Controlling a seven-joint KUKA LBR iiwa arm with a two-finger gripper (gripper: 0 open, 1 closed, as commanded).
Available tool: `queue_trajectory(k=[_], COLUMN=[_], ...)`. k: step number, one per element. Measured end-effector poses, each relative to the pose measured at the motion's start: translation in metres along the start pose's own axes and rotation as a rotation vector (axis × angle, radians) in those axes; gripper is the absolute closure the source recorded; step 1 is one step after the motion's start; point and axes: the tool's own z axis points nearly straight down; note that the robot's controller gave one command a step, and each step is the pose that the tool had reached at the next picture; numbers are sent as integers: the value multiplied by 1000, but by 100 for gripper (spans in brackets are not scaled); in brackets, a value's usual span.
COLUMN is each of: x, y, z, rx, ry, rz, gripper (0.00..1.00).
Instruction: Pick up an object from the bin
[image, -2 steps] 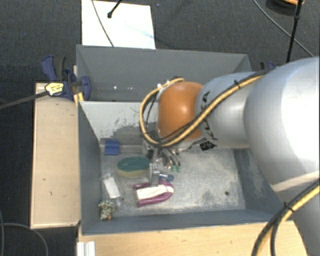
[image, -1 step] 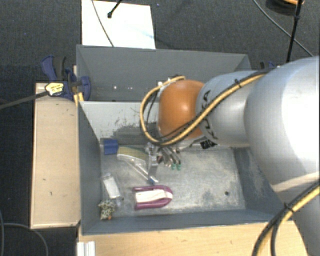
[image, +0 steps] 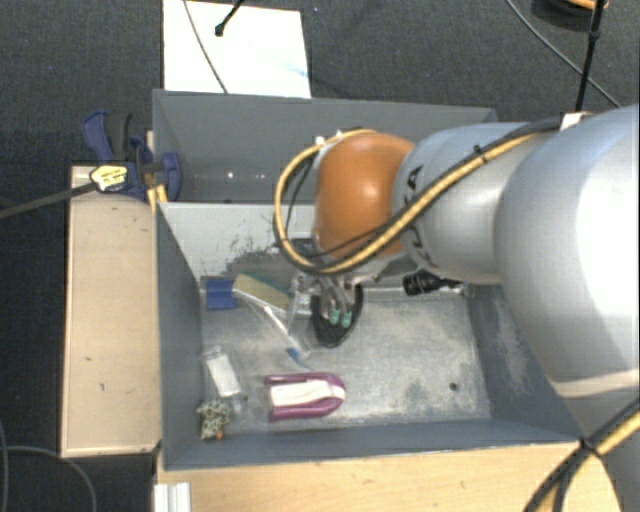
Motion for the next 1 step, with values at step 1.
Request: queue_trajectory(k=[1], x=[33], y=[-6], z=[-31], rx=[2], ry=[5], rz=[52], gripper=[100])
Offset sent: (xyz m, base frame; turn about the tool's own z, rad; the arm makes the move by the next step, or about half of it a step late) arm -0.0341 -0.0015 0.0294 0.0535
